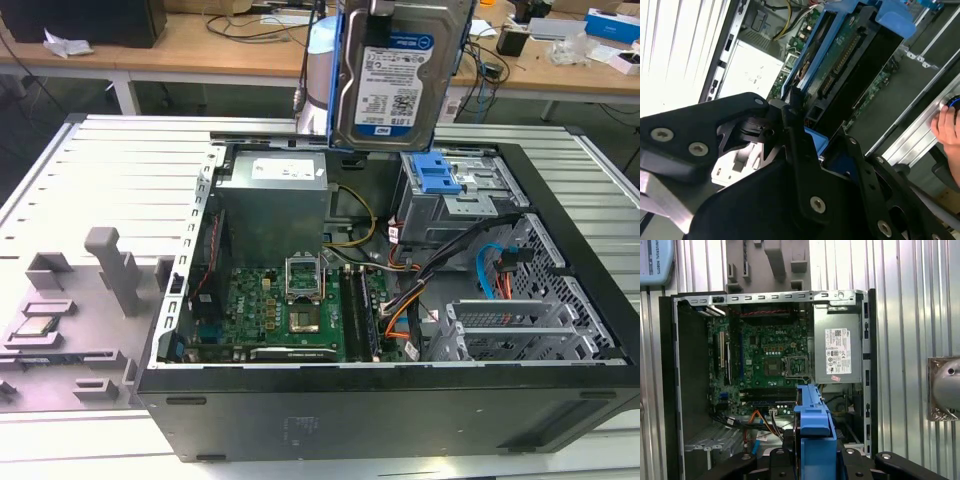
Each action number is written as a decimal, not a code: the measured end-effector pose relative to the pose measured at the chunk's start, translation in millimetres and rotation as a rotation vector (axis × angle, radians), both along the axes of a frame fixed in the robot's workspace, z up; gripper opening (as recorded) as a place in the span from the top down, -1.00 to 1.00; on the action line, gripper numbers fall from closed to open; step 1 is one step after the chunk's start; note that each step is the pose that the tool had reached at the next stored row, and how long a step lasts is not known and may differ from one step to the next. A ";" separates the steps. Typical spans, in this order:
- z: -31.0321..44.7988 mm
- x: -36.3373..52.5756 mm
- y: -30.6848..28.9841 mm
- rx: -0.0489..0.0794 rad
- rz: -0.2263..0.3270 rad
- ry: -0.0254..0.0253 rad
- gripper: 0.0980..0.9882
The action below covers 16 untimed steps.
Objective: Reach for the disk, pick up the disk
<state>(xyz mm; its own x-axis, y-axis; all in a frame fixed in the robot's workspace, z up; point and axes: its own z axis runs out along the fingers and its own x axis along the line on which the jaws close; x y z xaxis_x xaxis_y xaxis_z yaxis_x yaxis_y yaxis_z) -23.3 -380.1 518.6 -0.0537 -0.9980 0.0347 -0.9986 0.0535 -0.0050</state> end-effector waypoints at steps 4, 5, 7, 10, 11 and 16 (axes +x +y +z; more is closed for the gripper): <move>0.0 10.9 0.0 0.000 0.000 0.0000 0.39; 0.0 14.1 0.0 0.000 0.000 0.0000 0.39; 0.0 18.6 0.0 0.000 0.000 0.0000 0.39; 0.0 21.6 0.0 0.000 0.000 0.0000 0.39; 0.0 21.6 0.0 0.000 0.000 0.0000 0.39; 0.0 21.7 0.0 0.000 0.000 0.0000 0.39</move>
